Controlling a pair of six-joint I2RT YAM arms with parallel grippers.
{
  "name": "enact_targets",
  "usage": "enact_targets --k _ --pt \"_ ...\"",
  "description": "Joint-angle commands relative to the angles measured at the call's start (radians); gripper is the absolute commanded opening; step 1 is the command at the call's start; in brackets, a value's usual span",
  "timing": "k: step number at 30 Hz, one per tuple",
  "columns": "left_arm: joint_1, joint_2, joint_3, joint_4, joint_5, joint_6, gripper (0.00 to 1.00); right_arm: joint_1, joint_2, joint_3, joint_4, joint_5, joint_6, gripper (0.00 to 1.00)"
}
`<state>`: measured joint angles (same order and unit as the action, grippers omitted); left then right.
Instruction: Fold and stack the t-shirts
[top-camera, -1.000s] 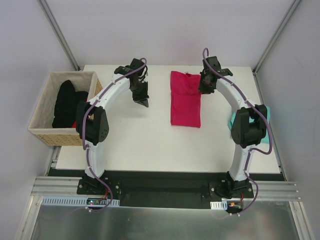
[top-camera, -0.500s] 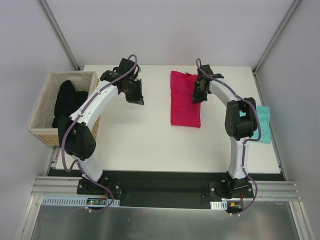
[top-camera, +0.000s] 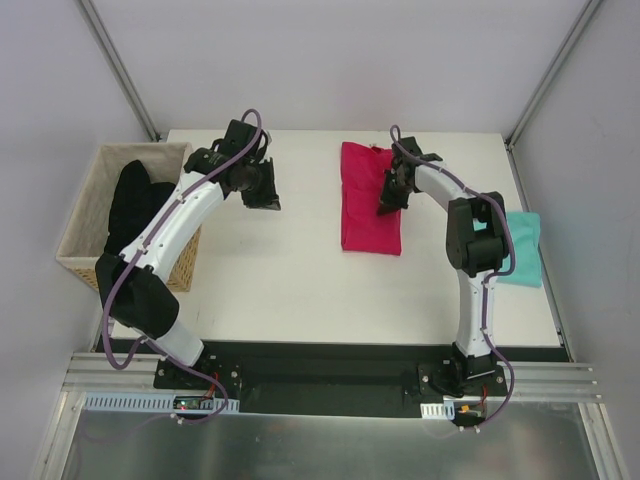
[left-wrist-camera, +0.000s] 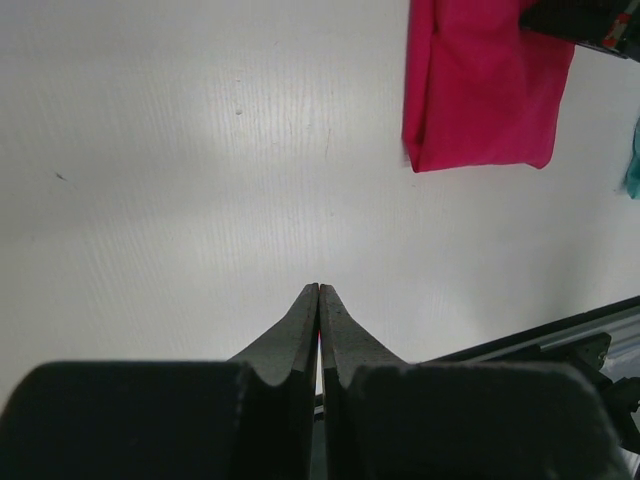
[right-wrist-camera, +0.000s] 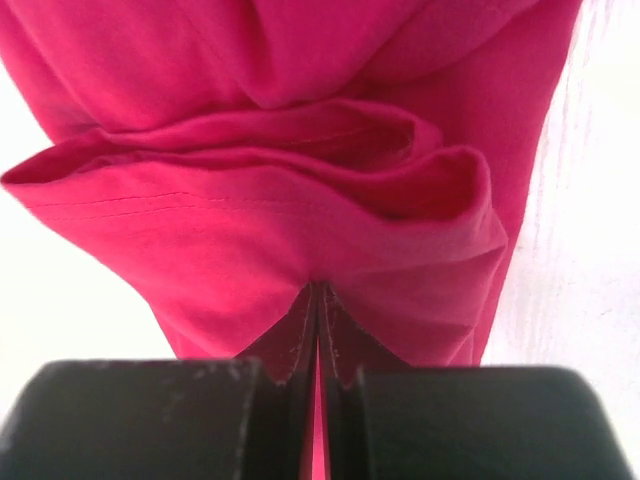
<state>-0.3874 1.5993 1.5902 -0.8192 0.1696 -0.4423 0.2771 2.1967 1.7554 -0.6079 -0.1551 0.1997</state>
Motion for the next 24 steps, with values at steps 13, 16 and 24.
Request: enact_targets --k 13,16,24 --pt "-0.008 -0.059 -0.029 0.003 -0.019 -0.004 0.0 0.042 -0.107 -0.163 0.002 0.025 0.066 0.01" --pt "-0.008 -0.064 -0.033 0.003 -0.018 -0.001 0.0 0.057 -0.127 -0.186 0.002 0.031 0.075 0.01" --pt "-0.008 -0.071 -0.045 0.003 -0.016 0.002 0.0 0.12 -0.167 -0.254 0.005 0.048 0.098 0.01"
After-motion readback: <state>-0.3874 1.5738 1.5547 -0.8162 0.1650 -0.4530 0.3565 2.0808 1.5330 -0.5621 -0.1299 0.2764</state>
